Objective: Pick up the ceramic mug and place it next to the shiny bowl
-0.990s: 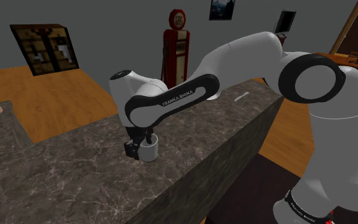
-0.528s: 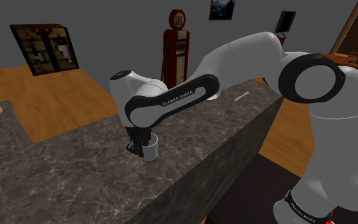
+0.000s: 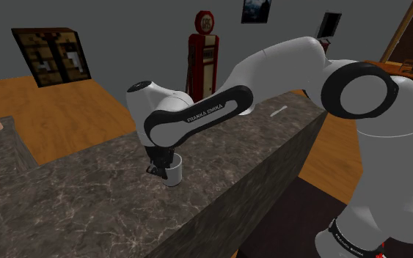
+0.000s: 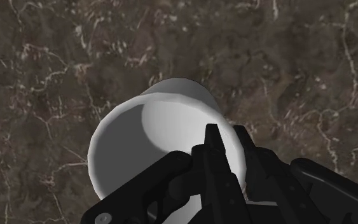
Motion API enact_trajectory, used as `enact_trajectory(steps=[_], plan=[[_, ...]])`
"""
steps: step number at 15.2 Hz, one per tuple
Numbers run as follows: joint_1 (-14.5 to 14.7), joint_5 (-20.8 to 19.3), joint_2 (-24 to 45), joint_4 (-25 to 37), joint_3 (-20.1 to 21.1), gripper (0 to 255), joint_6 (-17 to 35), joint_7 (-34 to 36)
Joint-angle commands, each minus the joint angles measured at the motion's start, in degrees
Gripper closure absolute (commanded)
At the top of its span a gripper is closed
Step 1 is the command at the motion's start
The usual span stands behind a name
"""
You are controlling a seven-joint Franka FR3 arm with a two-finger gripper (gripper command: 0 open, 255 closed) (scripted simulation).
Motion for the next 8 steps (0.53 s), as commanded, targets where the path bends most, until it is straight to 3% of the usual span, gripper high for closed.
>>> enact_trajectory(steps=[1,8], plan=[[-0.03,0.14,-0.3,0.32,0.07,255,-0.61,-0.1],[-0.09,0.97,-2.1,3.14,0.49,255,-5.08,-0.77]])
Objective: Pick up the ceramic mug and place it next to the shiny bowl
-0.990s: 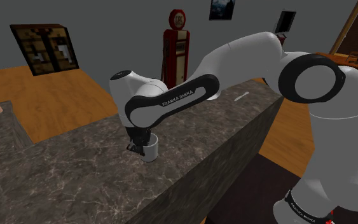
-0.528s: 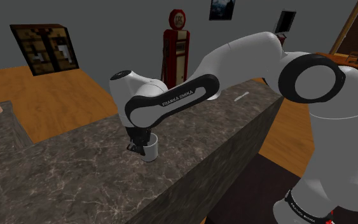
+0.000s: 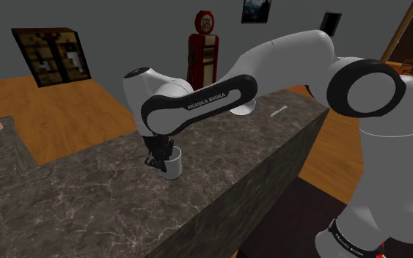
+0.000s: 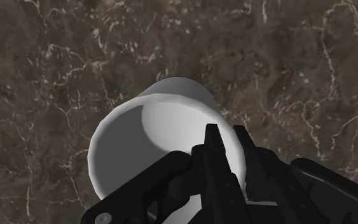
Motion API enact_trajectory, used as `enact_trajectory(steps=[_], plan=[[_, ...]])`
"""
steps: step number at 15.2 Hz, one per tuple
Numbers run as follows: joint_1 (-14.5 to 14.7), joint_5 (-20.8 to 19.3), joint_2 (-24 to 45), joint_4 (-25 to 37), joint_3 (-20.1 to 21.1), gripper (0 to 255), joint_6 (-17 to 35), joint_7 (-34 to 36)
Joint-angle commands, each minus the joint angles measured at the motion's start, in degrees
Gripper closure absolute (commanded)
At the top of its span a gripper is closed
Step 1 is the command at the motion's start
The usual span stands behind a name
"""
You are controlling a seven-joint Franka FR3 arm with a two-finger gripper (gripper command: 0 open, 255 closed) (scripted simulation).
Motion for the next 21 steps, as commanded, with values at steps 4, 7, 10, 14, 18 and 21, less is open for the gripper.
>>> enact_trajectory(steps=[4,7,10,14,18,21], plan=[[0.05,0.55,-1.2,2.24,0.29,255,-3.35,-0.37],[0.12,0.78,-1.66,3.9,0.41,255,-5.42,-0.61],[0.23,0.97,-2.01,5.72,0.51,255,-7.54,-0.83],[0.44,1.14,-2.27,8.43,0.62,255,-10.47,-1.1],[0.73,1.22,-2.3,11.5,0.7,255,-13.53,-1.33],[1.03,1.2,-2.13,14.08,0.75,255,-15.92,-1.49]])
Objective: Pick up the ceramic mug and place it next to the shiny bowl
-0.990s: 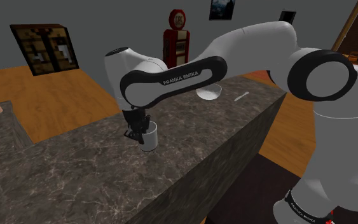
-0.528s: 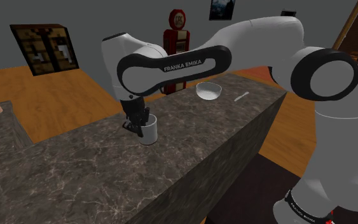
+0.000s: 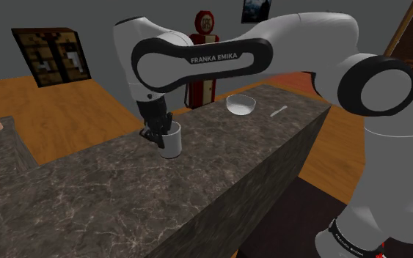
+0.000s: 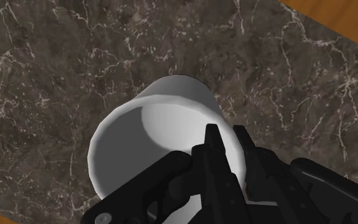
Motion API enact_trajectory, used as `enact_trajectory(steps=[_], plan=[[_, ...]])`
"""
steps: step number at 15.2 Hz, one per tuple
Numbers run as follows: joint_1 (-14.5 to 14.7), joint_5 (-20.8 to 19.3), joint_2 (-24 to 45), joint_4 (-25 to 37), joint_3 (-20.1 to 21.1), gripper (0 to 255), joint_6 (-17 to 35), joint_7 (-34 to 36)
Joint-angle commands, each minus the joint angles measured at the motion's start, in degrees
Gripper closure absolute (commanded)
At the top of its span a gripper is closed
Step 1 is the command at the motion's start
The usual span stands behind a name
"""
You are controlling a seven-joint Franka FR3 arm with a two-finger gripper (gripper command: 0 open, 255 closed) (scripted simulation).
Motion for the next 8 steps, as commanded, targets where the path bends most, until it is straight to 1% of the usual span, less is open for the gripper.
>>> enact_trajectory(steps=[1,4,8], plan=[[0.36,-0.15,0.55,2.4,0.0,255,-1.87,-0.05],[0.72,-0.25,0.91,5.09,0.02,255,-4.19,-0.18],[-4.22,1.4,-4.63,-2.81,-0.91,255,-1.22,-4.93]])
